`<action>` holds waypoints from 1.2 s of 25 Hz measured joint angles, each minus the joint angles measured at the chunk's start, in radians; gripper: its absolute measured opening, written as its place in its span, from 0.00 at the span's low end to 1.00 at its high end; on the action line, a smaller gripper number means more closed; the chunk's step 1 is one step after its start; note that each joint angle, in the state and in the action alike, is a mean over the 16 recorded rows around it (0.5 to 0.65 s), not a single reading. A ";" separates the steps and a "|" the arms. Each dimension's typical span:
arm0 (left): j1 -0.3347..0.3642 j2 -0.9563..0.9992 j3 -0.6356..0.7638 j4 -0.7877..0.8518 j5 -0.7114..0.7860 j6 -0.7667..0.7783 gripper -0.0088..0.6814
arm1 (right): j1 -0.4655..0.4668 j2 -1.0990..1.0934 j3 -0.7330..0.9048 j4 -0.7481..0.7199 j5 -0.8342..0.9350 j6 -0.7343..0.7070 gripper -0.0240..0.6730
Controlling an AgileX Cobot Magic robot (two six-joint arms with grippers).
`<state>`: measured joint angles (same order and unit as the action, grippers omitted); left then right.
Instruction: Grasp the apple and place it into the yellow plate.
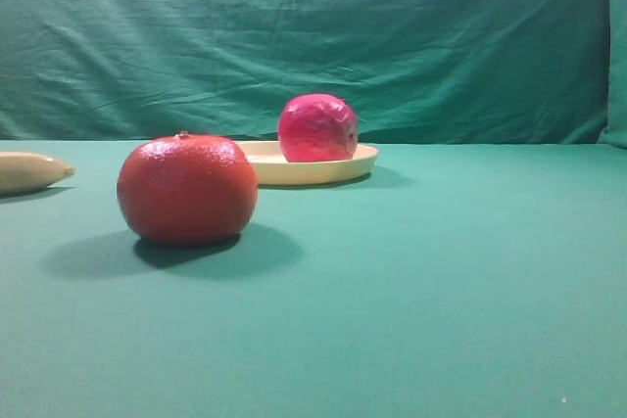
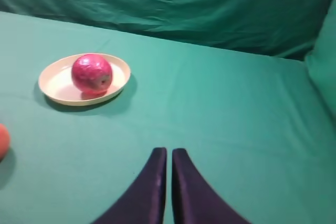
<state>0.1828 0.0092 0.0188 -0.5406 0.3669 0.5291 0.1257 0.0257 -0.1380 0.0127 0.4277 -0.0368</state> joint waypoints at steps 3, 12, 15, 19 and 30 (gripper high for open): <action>0.000 0.000 0.000 0.000 0.000 0.000 0.24 | -0.017 -0.023 0.064 -0.001 -0.047 -0.002 0.03; 0.000 0.000 0.000 0.000 0.000 0.000 0.24 | -0.029 -0.038 0.161 -0.004 -0.089 -0.005 0.03; 0.000 0.000 0.000 0.000 0.000 0.000 0.24 | -0.029 -0.038 0.165 -0.004 -0.079 -0.005 0.03; 0.000 0.000 0.000 0.000 0.000 0.000 0.24 | -0.029 -0.038 0.166 -0.005 -0.063 -0.005 0.03; 0.000 0.000 0.000 0.000 0.000 0.000 0.24 | -0.029 -0.038 0.166 -0.005 -0.055 -0.005 0.03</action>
<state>0.1828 0.0092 0.0188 -0.5406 0.3669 0.5291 0.0966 -0.0127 0.0277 0.0076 0.3731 -0.0419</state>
